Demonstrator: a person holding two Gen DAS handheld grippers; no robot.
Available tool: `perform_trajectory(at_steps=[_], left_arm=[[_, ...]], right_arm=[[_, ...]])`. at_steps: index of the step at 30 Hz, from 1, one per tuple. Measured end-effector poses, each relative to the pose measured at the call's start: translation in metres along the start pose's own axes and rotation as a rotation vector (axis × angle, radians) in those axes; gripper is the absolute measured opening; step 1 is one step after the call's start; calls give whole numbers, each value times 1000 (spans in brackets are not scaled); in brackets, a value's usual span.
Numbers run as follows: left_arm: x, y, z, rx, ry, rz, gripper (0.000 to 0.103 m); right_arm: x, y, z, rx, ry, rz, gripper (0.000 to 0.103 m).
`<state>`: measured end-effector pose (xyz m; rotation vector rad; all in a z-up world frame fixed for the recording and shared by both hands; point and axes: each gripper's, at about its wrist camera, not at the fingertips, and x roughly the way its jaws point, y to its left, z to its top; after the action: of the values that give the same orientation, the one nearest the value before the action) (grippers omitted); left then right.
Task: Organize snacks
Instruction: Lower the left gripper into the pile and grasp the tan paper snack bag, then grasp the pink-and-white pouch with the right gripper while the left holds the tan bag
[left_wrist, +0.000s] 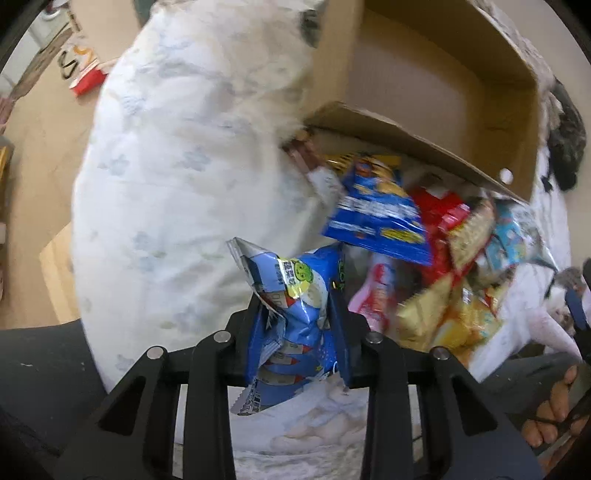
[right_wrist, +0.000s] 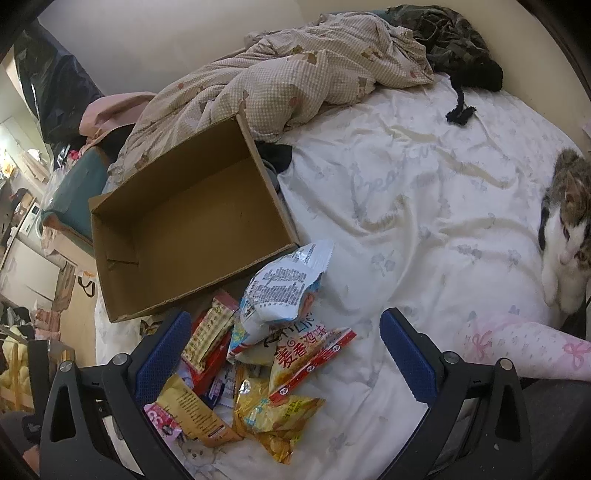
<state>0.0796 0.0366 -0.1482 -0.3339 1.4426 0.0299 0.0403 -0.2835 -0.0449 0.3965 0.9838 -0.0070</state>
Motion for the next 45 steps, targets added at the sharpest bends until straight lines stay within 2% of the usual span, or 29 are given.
perform_trajectory(at_steps=[3,5,8,10,11,12,14,15,17,18,27,28,29,30,34,37,40,43,45], left_arm=[[-4,7,2,-64,7,9,34],[-17,12,0,-35,-31,38,35],[-47,-5,-4,78,-146,105,48],[-62,-20,-4,181,-193,118,51],[-63,-32,-6,258,-182,136,51],[-59,-46,-10,355,-140,133,51],[-48,-61,-20,460,-55,82,51],[-43,-69,-22,458,-20,35,51],[-33,-75,-27,367,66,-76,51],[-28,-79,-30,337,87,-94,51],[37,-103,-49,148,143,2,49],[40,-107,-51,156,134,18,47],[43,-111,-53,172,125,24,35],[44,-114,-56,182,125,28,30],[28,-117,-63,230,104,30,25],[-12,-114,-63,276,82,-24,25],[-50,-102,-61,312,42,-55,25],[-70,-83,-50,318,25,-50,25],[-80,-68,-42,301,12,-45,25]], right_arm=[[-1,5,-2,-15,-1,0,103],[-1,7,-4,-25,0,3,103],[-1,8,-5,-29,6,7,103],[0,6,-5,-24,7,11,103],[0,6,-5,-22,9,11,103],[0,5,-4,-18,11,13,103],[1,5,-5,-12,16,18,103],[2,4,-4,-10,20,22,103],[3,5,-5,-8,22,25,103],[2,5,-4,-6,21,27,103],[-2,-4,-3,36,14,40,103],[-2,-4,-3,38,14,42,103],[-2,-4,-3,39,14,43,103],[-2,-4,-3,38,13,44,103],[-2,-4,-3,33,16,53,103],[-1,-3,-3,34,27,66,103],[8,0,-3,60,105,136,101],[23,10,-4,96,204,200,84],[40,24,-7,123,278,199,79]])
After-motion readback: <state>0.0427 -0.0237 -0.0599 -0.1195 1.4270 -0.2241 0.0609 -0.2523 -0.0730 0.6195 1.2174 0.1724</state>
